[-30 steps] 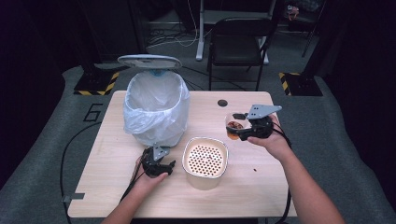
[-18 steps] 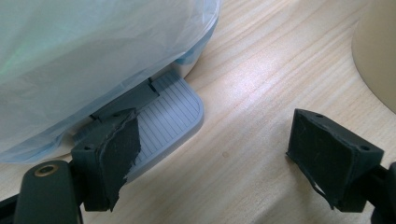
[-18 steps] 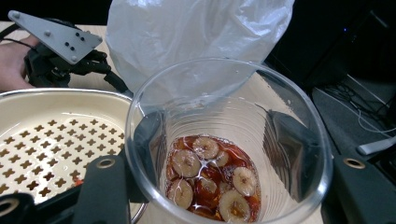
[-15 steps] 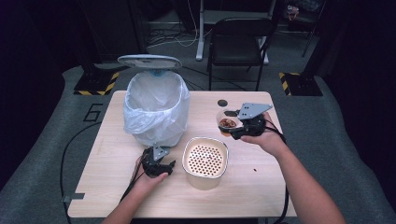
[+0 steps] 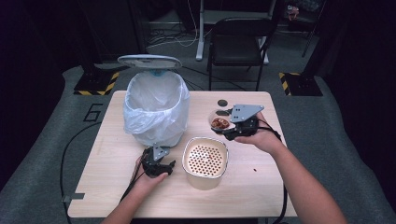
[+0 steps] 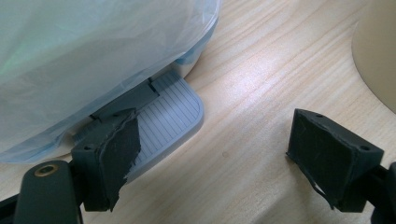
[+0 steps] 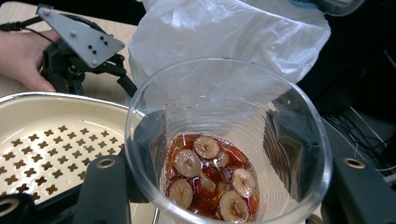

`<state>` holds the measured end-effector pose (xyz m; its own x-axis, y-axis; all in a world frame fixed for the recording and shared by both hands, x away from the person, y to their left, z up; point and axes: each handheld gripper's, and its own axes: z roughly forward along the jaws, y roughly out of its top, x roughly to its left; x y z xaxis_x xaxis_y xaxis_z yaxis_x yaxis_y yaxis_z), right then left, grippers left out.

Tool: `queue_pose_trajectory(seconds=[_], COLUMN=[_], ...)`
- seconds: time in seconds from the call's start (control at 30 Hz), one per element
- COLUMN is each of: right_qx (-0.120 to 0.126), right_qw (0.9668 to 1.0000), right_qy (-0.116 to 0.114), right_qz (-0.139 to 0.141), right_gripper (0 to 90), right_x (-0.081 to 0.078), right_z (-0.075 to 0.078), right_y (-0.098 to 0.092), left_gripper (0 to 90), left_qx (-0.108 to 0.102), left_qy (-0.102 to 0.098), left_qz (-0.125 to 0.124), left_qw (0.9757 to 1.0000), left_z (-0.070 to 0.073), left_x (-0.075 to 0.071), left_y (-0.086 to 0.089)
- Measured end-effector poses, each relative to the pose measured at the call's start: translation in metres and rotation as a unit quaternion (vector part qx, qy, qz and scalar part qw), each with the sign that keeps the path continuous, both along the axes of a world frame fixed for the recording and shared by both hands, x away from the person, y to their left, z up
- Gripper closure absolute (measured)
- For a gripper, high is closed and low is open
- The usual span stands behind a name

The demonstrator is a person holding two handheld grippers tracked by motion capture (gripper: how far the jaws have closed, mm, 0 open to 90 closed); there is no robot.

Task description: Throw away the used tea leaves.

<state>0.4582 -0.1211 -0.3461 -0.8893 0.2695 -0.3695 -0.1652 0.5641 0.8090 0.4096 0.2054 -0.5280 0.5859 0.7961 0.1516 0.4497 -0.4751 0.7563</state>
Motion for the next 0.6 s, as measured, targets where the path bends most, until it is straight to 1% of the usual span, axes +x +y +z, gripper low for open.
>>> queue_pose_trajectory(seconds=[0.17, 0.27, 0.3, 0.33, 0.43, 0.5, 0.6], right_qx=[-0.017, -0.029, -0.035, -0.042, -0.056, -0.069, -0.076], right_qw=[0.9994, 0.9984, 0.9981, 0.9971, 0.9956, 0.9929, 0.9911], right_qy=[-0.026, -0.046, -0.048, -0.059, -0.071, -0.09, -0.101], right_qz=[0.012, 0.017, 0.018, 0.022, 0.026, 0.035, 0.042], right_gripper=[39.7, 39.9, 40.0, 40.1, 40.4, 40.5, 40.6], right_x=[-0.004, -0.007, -0.009, -0.01, -0.014, -0.017, -0.022], right_z=[0.0, -0.001, -0.002, -0.002, -0.004, -0.004, -0.005], right_y=[0.007, 0.01, 0.011, 0.012, 0.014, 0.015, 0.017], left_gripper=[16.6, 16.6, 16.6, 16.6, 16.6, 16.6, 16.6], left_qx=[0.0, 0.0, 0.0, 0.0, 0.0, 0.0, 0.0], left_qy=[0.0, 0.0, 0.0, 0.0, 0.0, 0.0, 0.0], left_qz=[0.0, 0.0, 0.0, 0.0, 0.0, 0.0, 0.0], left_qw=[1.0, 1.0, 1.0, 1.0, 1.0, 1.0, 1.0], left_z=[0.0, 0.0, 0.0, 0.0, 0.0, 0.0, 0.0], left_x=[0.0, 0.0, 0.0, 0.0, 0.0, 0.0, 0.0], left_y=[0.0, 0.0, 0.0, 0.0, 0.0, 0.0, 0.0])
